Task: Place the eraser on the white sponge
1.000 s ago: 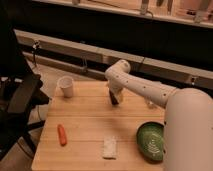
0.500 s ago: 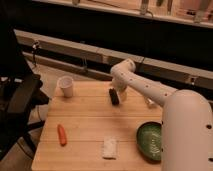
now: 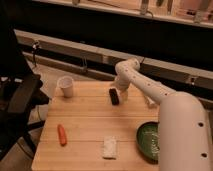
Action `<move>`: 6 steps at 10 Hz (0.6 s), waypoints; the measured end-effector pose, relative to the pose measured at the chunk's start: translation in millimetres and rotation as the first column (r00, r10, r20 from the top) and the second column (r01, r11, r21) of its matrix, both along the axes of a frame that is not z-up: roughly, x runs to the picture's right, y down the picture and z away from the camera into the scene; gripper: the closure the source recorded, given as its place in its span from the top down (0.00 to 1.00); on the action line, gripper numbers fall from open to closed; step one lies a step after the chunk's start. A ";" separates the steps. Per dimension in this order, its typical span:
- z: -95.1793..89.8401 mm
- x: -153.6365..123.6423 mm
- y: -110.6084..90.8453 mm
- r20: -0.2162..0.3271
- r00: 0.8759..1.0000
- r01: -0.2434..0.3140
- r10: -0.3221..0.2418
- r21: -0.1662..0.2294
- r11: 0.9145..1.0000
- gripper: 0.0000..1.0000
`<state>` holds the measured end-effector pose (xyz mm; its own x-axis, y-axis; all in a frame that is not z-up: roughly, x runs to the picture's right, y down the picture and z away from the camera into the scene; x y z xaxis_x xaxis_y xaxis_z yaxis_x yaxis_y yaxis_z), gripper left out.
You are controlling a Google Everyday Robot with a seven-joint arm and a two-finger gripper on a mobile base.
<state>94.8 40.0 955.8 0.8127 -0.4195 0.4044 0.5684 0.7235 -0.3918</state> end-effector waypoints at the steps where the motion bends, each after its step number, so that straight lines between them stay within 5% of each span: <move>1: 0.8 -6.0 3.2 0.010 1.000 0.024 -0.024 -0.008 1.000 0.80; 6: 12.6 -22.3 20.0 0.018 0.994 0.105 -0.104 -0.064 0.992 0.80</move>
<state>72.5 60.0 968.5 0.7596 -0.4744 0.4450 0.6456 0.6330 -0.4272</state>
